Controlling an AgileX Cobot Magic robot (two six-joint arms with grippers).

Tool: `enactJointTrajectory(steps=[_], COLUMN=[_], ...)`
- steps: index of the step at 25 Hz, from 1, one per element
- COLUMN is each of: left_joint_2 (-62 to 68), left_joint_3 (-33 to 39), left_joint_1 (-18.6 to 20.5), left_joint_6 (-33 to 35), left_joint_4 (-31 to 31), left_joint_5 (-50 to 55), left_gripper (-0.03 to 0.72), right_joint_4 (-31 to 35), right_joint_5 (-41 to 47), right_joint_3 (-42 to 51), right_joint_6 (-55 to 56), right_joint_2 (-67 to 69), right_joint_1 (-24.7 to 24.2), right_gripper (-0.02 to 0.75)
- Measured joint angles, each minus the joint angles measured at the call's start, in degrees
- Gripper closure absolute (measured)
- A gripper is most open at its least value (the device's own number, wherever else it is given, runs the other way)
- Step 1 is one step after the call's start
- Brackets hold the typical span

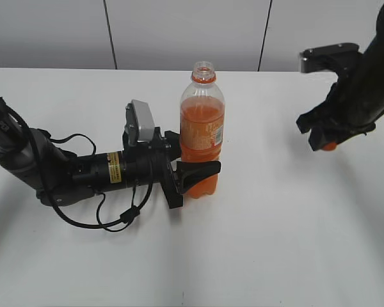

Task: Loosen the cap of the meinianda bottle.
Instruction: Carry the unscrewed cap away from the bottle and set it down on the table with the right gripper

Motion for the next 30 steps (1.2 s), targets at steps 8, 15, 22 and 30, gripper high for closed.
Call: enactJointTrajectory(steps=[8,15,22,30], left_joint_2=[0.0,0.0,0.0,0.0], left_joint_3=[0.0,0.0,0.0,0.0], left_joint_1=[0.0,0.0,0.0,0.0], left_joint_6=[0.0,0.0,0.0,0.0], left_joint_4=[0.0,0.0,-0.1,-0.1], left_joint_5=[0.0,0.0,0.0,0.0], left_gripper=[0.293,0.293,0.293,0.293], right_joint_4=[-0.8,-0.8,-0.7,-0.7], right_joint_5=[-8.1,-10.5,-11.4,-10.5], right_joint_3=[3.8,3.8,3.8,3.8], right_joint_6=[0.9,1.8,2.3,3.0], right_joint_2=[8.6,13.4,14.0,14.0], right_joint_1=[-2.9,-2.9,-2.9,-2.9], right_gripper=[0.468,0.468,0.468,0.18])
